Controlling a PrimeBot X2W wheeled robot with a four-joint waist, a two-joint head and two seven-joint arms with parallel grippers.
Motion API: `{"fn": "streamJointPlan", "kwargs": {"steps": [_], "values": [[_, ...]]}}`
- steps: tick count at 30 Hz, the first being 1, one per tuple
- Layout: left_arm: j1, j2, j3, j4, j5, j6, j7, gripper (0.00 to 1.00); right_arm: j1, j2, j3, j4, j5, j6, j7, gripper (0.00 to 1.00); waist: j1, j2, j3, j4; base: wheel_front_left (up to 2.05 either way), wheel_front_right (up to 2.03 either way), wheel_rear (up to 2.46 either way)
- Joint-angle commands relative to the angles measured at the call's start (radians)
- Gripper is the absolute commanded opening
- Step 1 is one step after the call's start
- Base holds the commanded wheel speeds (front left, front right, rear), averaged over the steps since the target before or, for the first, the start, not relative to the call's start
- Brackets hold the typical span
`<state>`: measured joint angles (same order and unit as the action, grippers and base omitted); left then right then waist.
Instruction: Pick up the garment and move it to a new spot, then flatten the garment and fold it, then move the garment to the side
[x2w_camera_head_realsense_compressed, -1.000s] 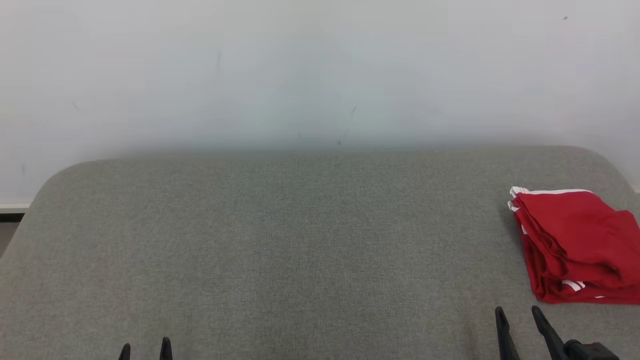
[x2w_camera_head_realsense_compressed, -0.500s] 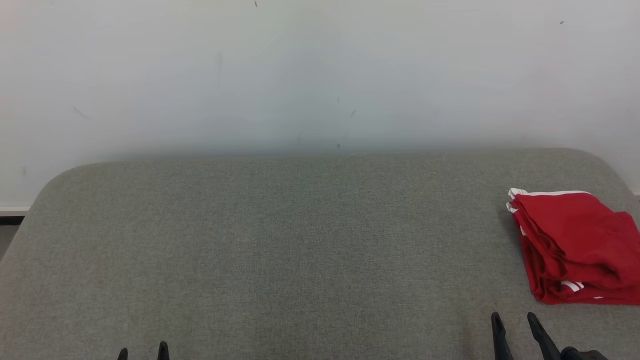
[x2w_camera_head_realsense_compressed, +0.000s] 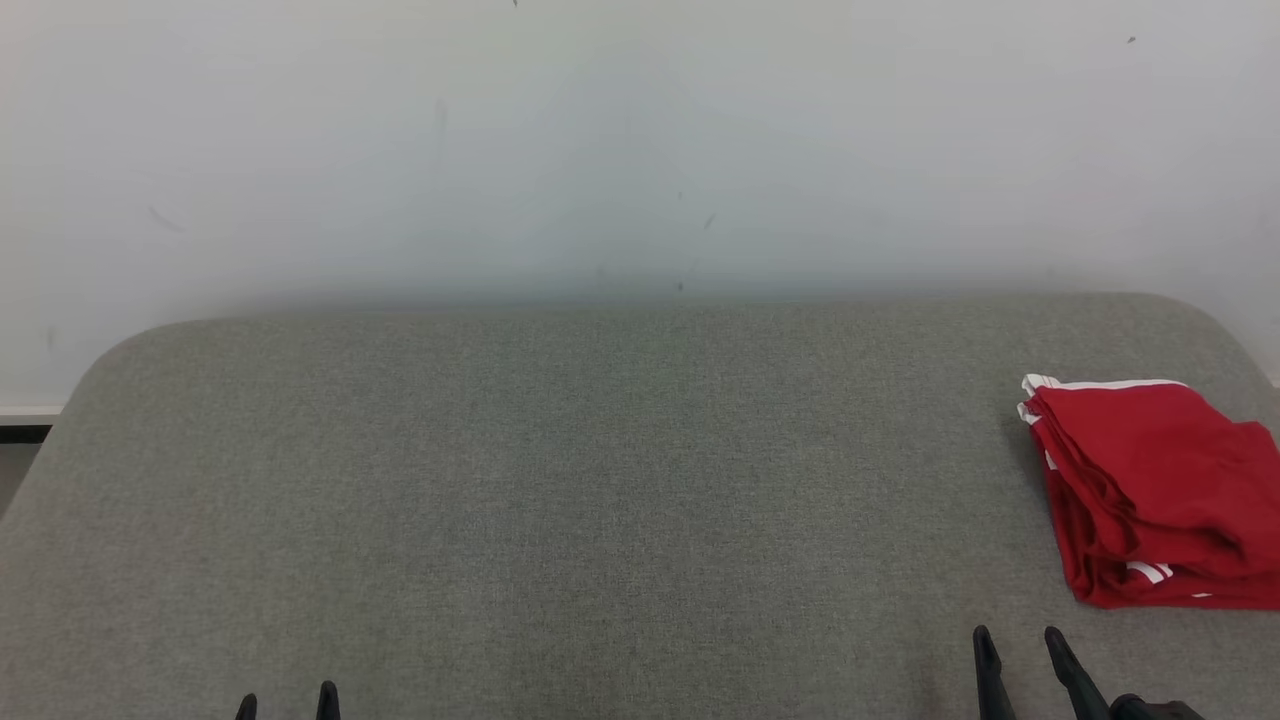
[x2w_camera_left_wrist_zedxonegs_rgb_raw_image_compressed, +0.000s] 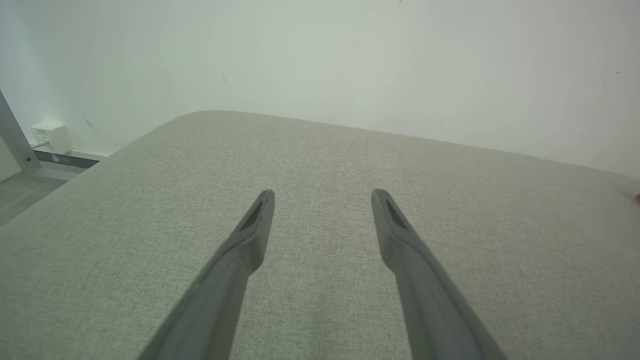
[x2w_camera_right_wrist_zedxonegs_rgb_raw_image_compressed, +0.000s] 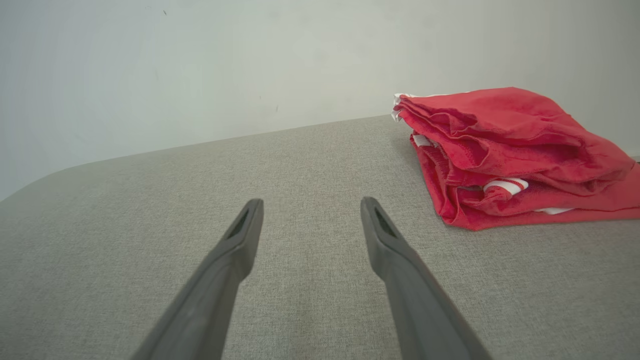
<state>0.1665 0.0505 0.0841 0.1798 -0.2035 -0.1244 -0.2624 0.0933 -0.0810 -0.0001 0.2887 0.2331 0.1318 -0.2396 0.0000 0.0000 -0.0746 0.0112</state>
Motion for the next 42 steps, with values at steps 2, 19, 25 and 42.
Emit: {"fn": "streamJointPlan", "kwargs": {"steps": [2, 19, 25, 42], "values": [[0.0, -0.001, 0.005, -0.003, 0.006, -0.005, -0.003, 1.0, -0.006, 0.005, 0.004, 0.005, 0.003, -0.003, -0.007, 1.0, 0.0, 0.0, -0.001, 0.0, 0.0, 0.0, 0.0], [0.0, -0.004, 0.003, 0.031, -0.005, 0.001, 0.004, 0.0, 0.0, 0.009, 0.019, 0.044, 0.016, 0.0, 0.003, 0.0, 0.0, 0.0, 0.0, -0.002, 0.0, 0.0, 0.0], [-0.019, -0.006, 0.007, 0.055, -0.084, 0.0, 0.029, 0.0, -0.003, 0.011, 0.009, 0.058, 0.093, 0.0, 0.027, 0.0, 0.0, 0.0, 0.002, -0.003, 0.0, 0.0, 0.0], [-0.076, -0.004, 0.01, 0.053, -0.382, -0.002, 0.105, 0.0, -0.049, 0.015, -0.018, 0.032, 0.382, 0.0, 0.099, 0.0, 0.0, 0.0, 0.013, -0.004, 0.0, 0.0, 0.0]]}}
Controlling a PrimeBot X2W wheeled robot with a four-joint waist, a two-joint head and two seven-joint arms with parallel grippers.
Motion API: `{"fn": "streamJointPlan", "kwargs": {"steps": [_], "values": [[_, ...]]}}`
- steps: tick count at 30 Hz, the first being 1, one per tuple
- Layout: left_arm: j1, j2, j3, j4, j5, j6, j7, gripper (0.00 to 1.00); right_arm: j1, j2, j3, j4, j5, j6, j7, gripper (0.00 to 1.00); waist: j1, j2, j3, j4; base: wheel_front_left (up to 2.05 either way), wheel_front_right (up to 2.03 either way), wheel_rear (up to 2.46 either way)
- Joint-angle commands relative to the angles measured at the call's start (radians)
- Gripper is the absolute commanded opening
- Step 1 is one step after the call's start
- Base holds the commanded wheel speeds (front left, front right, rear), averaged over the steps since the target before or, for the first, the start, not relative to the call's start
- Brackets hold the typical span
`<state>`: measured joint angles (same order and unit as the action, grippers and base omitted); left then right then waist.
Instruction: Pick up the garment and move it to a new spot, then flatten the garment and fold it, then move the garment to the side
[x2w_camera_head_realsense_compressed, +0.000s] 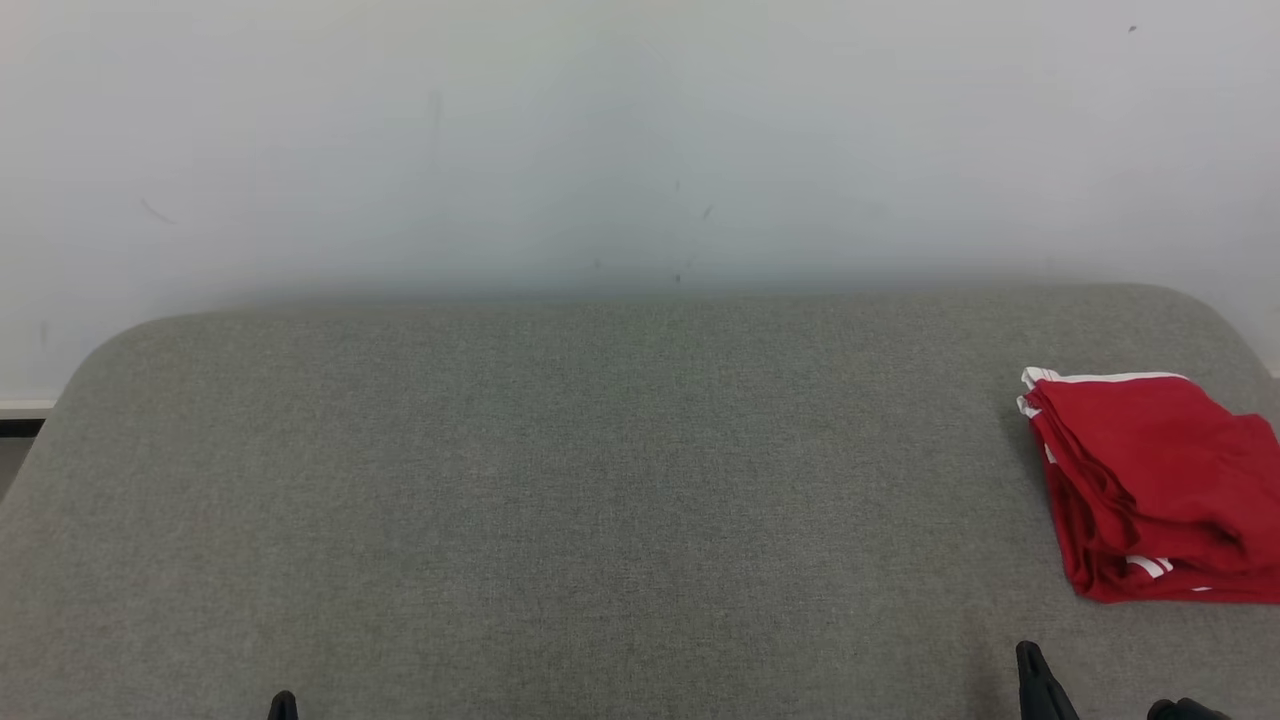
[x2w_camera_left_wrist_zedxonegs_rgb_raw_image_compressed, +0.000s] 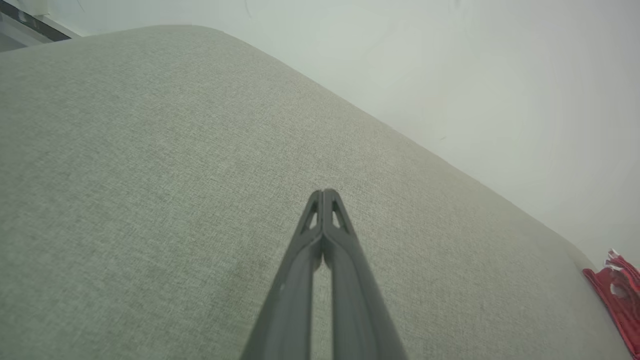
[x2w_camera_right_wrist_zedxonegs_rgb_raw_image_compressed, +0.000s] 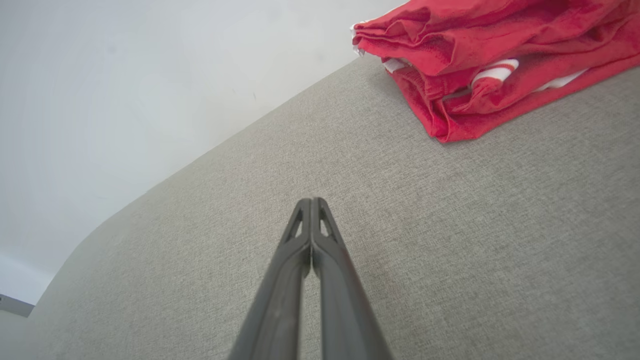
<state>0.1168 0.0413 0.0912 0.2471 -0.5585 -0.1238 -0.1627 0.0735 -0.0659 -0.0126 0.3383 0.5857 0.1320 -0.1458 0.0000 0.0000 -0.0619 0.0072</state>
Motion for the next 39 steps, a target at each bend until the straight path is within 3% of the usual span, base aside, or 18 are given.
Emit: {"fn": "streamJointPlan", "kwargs": {"steps": [1, 39], "values": [[-0.03, 0.005, 0.003, -0.014, -0.044, -0.002, 0.009, 0.0, -0.031, 0.0, -0.007, -0.019, 0.045, 0.0, 0.009, 0.0, 0.0, 0.0, 0.001, 0.0, 0.0, 0.0, 0.0], [-0.127, 0.008, 0.013, -0.01, -0.522, -0.006, 0.137, 0.0, -0.106, 0.008, -0.053, -0.057, 0.509, -0.001, 0.128, 0.0, 0.0, 0.0, 0.024, -0.003, 0.0, 0.0, 0.0]]}}
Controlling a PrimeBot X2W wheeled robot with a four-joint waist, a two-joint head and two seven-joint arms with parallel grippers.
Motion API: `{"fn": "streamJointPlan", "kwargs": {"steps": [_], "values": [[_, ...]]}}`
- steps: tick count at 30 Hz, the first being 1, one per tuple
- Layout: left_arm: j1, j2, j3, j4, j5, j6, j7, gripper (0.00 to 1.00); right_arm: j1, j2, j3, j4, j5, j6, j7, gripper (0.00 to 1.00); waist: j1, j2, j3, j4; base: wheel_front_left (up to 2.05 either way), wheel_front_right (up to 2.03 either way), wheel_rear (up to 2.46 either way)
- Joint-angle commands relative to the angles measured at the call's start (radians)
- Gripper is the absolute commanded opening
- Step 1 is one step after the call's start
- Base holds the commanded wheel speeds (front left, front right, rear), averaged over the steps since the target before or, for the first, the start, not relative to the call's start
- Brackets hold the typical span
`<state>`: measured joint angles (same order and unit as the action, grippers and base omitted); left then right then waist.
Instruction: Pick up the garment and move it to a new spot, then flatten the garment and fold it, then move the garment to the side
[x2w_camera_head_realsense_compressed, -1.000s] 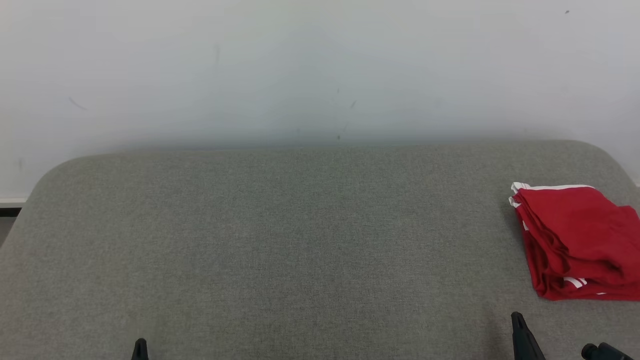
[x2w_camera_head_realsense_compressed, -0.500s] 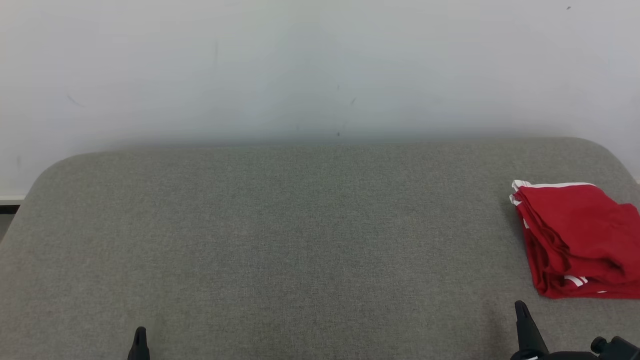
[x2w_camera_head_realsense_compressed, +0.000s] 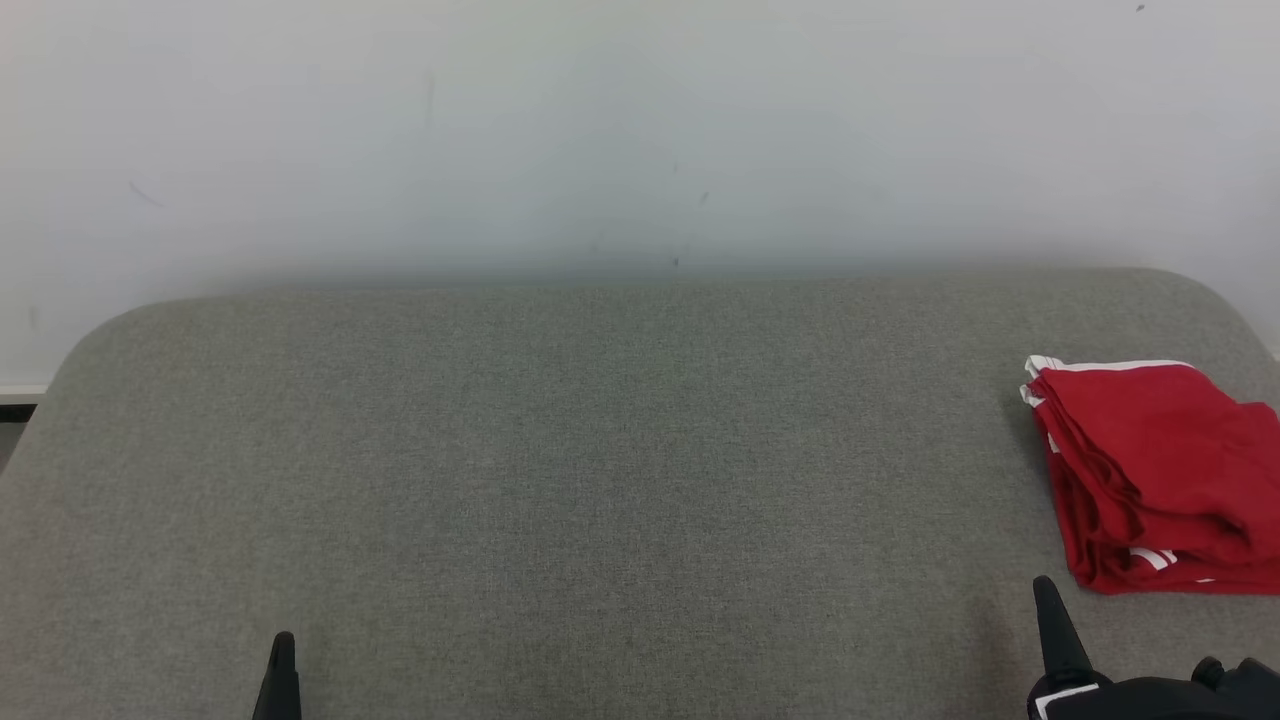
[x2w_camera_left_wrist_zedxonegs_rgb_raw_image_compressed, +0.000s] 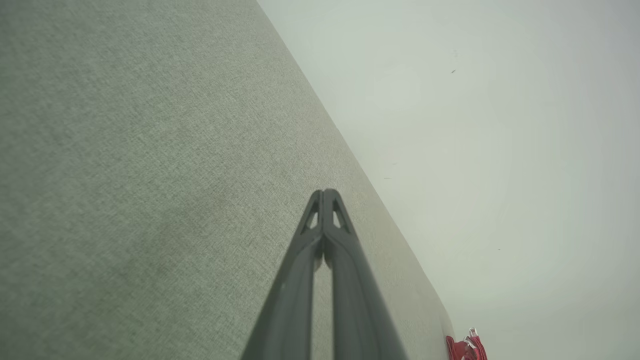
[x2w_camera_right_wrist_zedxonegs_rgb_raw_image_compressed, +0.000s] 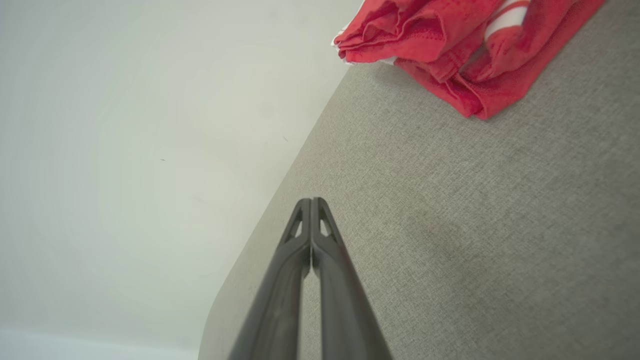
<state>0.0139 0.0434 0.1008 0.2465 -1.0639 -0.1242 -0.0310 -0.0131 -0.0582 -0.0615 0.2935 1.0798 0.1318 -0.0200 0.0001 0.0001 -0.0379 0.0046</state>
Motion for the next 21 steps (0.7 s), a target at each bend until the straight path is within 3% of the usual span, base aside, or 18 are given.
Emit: {"fn": "streamJointPlan", "kwargs": {"steps": [1, 21], "values": [[-0.027, 0.006, 0.004, -0.009, -0.028, -0.005, 0.008, 0.0, -0.021, 0.0, -0.005, -0.013, 0.026, -0.001, 0.005, 0.0, 0.0, -0.0001, 0.001, 0.0, 0.0, 0.0, 0.0], [-0.066, 0.007, 0.008, -0.007, -0.223, -0.007, 0.059, 0.0, -0.052, 0.003, -0.024, -0.027, 0.215, -0.001, 0.055, 0.0, 0.0, -0.0001, 0.013, -0.001, 0.0, 0.0, 0.0]]}}
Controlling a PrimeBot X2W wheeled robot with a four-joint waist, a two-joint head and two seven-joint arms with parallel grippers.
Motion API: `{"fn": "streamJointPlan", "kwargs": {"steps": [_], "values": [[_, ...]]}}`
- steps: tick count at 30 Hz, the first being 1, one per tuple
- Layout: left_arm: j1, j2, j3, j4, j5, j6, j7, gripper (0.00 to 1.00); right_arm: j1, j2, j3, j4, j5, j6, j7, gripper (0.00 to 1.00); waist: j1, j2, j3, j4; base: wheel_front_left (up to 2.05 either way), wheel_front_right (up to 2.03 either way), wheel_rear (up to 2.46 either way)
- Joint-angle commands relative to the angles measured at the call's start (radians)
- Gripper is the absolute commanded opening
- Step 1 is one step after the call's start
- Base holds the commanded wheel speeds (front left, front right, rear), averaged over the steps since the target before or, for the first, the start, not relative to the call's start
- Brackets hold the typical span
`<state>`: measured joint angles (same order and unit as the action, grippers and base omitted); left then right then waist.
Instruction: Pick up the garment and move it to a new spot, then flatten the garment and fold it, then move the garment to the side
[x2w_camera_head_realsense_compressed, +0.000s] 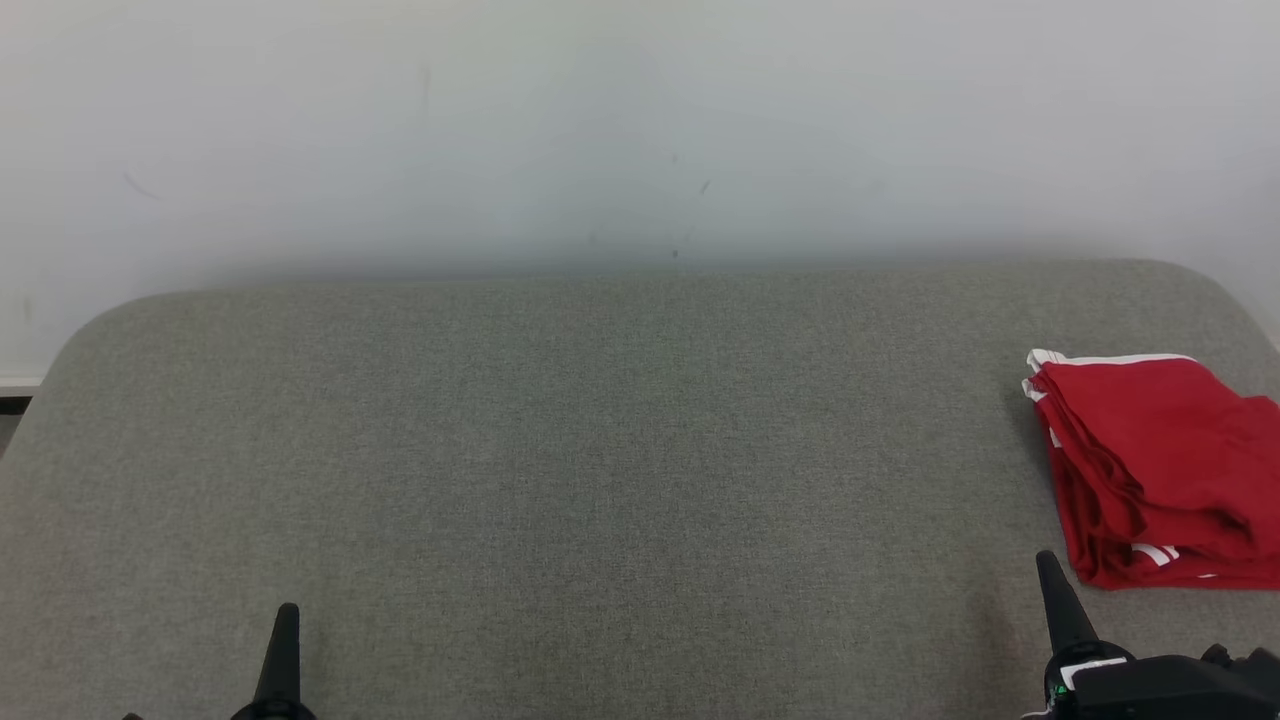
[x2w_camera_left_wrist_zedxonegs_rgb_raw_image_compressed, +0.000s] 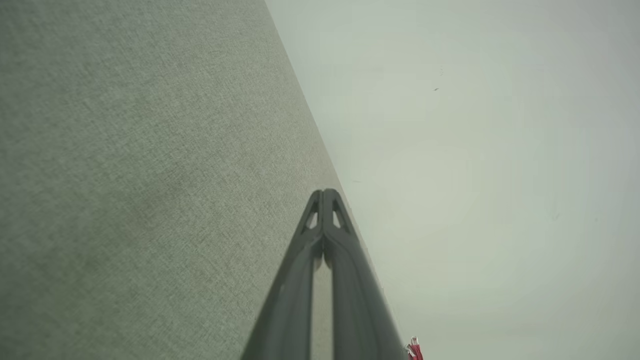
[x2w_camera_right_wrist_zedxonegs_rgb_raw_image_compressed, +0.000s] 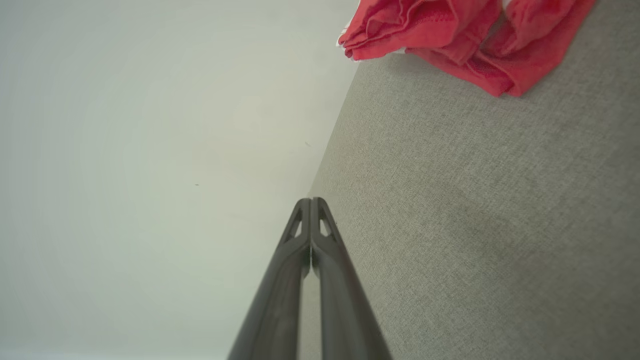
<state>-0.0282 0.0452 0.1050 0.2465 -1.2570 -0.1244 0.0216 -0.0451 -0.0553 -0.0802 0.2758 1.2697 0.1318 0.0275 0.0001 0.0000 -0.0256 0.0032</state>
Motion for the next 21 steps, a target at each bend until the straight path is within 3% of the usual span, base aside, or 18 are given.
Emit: {"fn": "streamJointPlan", "kwargs": {"steps": [1, 21], "values": [[-0.025, 0.006, 0.004, -0.007, -0.037, -0.007, 0.008, 0.0, -0.021, 0.0, -0.006, -0.01, 0.034, -0.001, 0.009, 0.0, 0.0, 0.0, 0.001, 0.0, 0.0, 0.0, 0.0], [-0.058, 0.006, 0.007, -0.004, -0.2, -0.009, 0.053, 0.0, -0.043, 0.003, -0.021, -0.022, 0.19, -0.002, 0.05, 0.0, -0.0001, 0.0, 0.014, -0.002, 0.0, 0.0, 0.0]]}}
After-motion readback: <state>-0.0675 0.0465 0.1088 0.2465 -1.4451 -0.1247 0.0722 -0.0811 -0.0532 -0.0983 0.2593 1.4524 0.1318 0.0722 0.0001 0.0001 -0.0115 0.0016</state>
